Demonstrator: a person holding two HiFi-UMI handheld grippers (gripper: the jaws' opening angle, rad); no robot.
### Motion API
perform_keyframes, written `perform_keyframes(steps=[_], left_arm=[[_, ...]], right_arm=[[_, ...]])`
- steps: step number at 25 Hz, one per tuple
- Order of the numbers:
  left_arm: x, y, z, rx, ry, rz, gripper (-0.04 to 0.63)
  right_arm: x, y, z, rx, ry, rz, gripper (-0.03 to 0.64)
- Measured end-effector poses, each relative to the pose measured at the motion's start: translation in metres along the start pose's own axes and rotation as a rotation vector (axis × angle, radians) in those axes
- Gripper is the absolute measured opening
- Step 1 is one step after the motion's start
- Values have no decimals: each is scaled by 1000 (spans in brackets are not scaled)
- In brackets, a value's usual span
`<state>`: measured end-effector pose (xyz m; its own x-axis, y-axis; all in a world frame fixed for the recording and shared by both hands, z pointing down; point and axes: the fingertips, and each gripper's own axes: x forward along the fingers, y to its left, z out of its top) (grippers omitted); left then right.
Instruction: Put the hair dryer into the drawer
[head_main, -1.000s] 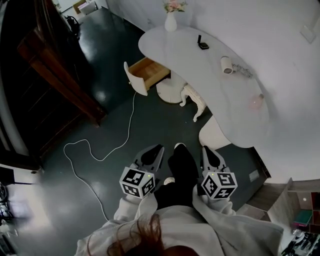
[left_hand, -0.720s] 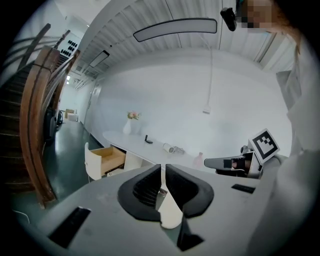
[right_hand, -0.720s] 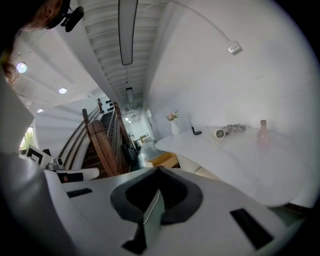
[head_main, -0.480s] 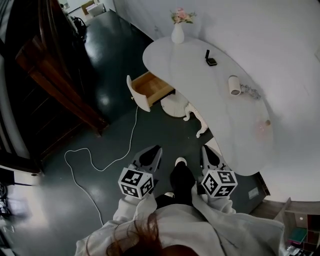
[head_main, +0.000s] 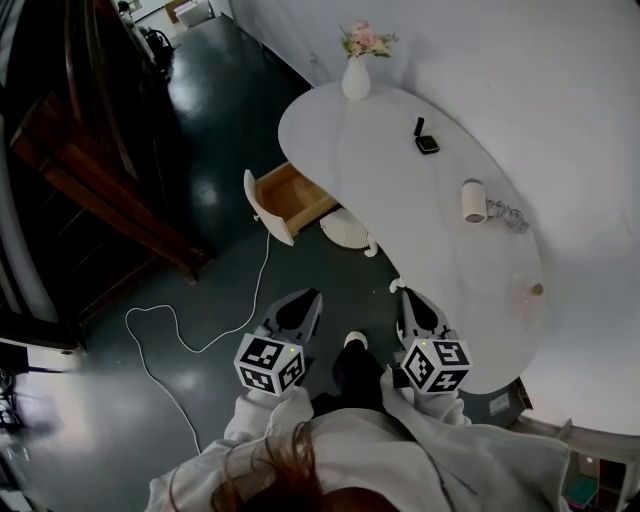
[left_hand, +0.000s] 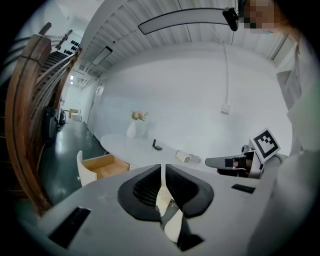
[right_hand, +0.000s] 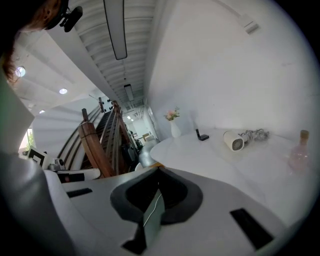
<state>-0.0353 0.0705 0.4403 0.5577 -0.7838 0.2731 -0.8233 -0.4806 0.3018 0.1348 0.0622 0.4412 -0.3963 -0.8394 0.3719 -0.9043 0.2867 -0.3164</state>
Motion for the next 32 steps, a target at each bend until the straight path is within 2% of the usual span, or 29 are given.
perform_keyframes(steps=[8,14,21,28,32], left_arm=[[53,15,16,-1,7,6,35],[95,13,29,18,13,-13,36],[129,3,27,42,38,-56,35],[160,-16,24,101,81,-147,36],[184,-21,26,121,117,-213,35]], right_arm=[[40,-35,20,22,8,-3,49],[60,-68,39,35,-6,-18,50],[64,-103,42,86,-31,-64,50],[64,-117,35,133,-46,-109,50],[67,-135,35,182,-60,-167,49]])
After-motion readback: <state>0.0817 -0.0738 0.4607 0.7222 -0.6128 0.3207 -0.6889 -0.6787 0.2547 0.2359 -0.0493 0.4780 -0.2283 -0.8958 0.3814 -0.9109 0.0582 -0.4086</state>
